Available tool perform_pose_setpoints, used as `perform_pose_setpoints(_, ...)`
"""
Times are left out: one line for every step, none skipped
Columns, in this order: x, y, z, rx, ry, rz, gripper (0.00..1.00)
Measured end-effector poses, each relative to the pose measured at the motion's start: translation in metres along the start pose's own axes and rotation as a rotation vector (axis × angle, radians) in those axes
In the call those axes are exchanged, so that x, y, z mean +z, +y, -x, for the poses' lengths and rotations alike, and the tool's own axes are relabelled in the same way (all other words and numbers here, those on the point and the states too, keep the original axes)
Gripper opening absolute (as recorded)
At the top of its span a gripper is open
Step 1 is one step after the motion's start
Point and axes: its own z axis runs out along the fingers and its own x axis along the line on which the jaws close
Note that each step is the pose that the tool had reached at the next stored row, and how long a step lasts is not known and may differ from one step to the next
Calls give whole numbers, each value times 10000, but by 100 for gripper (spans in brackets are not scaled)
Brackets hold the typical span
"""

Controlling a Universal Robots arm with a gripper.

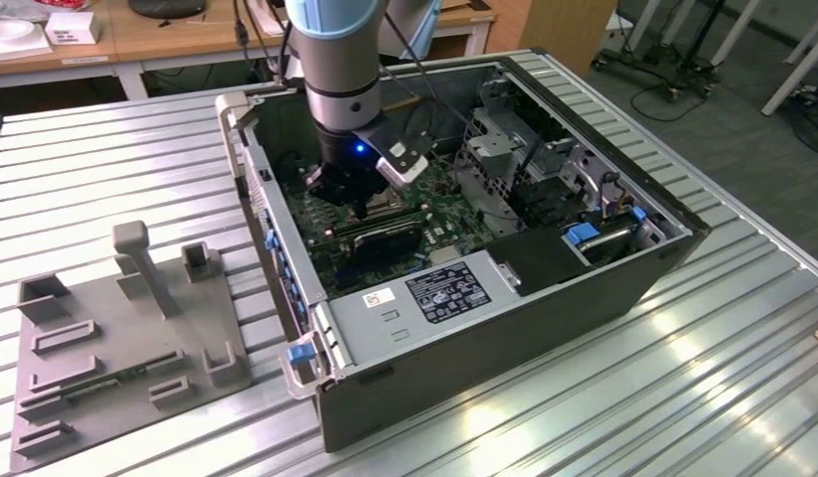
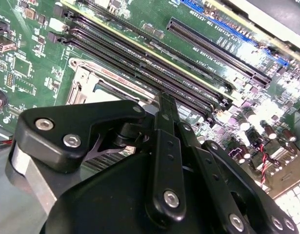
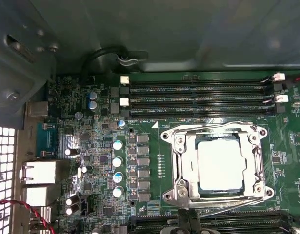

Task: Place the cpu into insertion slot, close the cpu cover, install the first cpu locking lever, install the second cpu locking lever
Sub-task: 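Install the second cpu locking lever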

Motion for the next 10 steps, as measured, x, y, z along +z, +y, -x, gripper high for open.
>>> perform_pose_setpoints(0, 0, -4, -1, -11, 1, 10)
perform_pose_setpoints(-1, -1, -11, -2, -25, 1, 10)
perform_pose_setpoints(-1, -1, -14, -2, -36, 2, 10)
perform_pose_setpoints(-1, 0, -14, -3, -36, 2, 10)
perform_pose_setpoints(-1, -1, -14, -4, -38, -1, 10)
perform_pose_setpoints(-1, -1, -14, -5, -38, -7, 10)
perform_pose_setpoints(-1, -1, -14, -6, -38, -14, 10)
perform_pose_setpoints(-1, -1, -15, -6, -38, -20, 10)
perform_pose_setpoints(0, 0, -15, -6, -24, -22, 10)
perform_pose_setpoints(3, 0, -15, 0, 66, -26, 10)
